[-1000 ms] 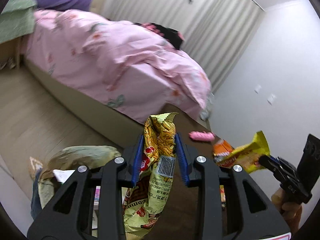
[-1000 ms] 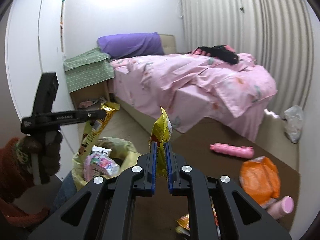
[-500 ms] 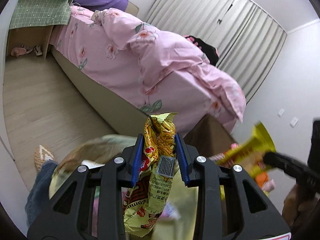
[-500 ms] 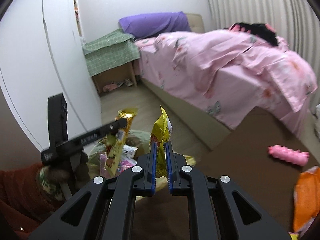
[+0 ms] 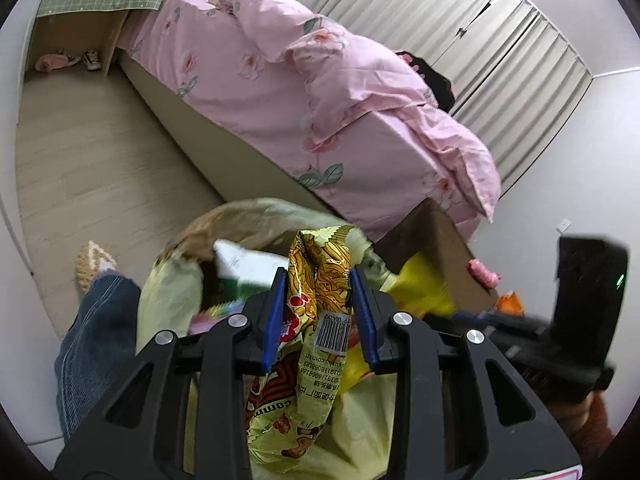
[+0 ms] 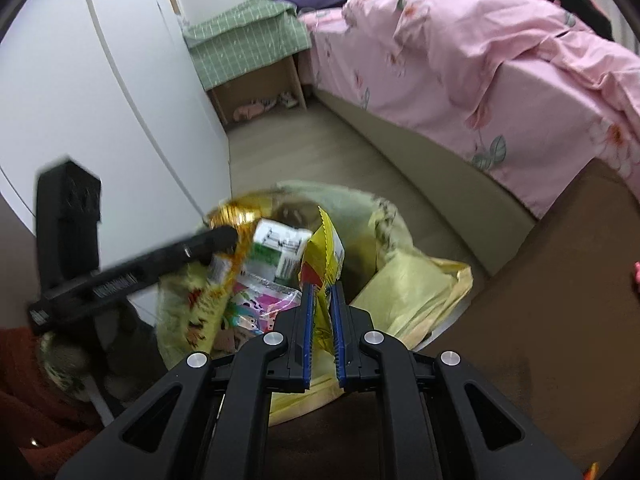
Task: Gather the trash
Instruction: 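Carry both wrappers to the yellow bag and open both grippers over it, then move both grippers back over the table toward the orange plastic bag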
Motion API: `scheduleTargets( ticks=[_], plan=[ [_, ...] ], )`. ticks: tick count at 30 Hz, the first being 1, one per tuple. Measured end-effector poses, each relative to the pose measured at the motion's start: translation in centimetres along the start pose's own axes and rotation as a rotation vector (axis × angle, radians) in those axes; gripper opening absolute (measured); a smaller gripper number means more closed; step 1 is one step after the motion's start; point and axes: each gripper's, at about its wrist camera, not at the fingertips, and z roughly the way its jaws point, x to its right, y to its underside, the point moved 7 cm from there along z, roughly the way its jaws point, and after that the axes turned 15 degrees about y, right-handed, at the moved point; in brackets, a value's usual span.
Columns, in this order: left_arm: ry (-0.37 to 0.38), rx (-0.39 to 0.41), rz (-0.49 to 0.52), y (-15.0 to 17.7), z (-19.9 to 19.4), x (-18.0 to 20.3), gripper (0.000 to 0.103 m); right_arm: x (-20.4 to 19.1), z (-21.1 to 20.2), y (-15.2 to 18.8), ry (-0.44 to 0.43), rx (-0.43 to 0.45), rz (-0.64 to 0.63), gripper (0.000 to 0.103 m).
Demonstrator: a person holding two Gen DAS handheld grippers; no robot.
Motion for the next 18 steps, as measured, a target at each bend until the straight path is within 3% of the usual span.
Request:
scheduleTargets(
  ticks=[10,12,14,18],
  plan=[
    [0.021,0.000,0.014,-2.0,1.7,1.2,0.031,0.2,-0.2,0.7,0.005,0.000,0.005,0.011],
    [0.031,-0.014,-0.004,-2.1,1.8,1.2,0.035,0.3,-0.7,0.8,0.022,0.020,0.001,0.016],
    [0.040,-0.037,-0.014,-2.1,1.8,1.2,0.042,0.2,-1.3,1.0,0.025,0.033,0.001,0.035],
    [0.026,-0.060,-0.035,-2.1,1.2,1.2,0.049,0.3,-2.4,1.1,0.030,0.052,0.003,0.036]
  ],
)
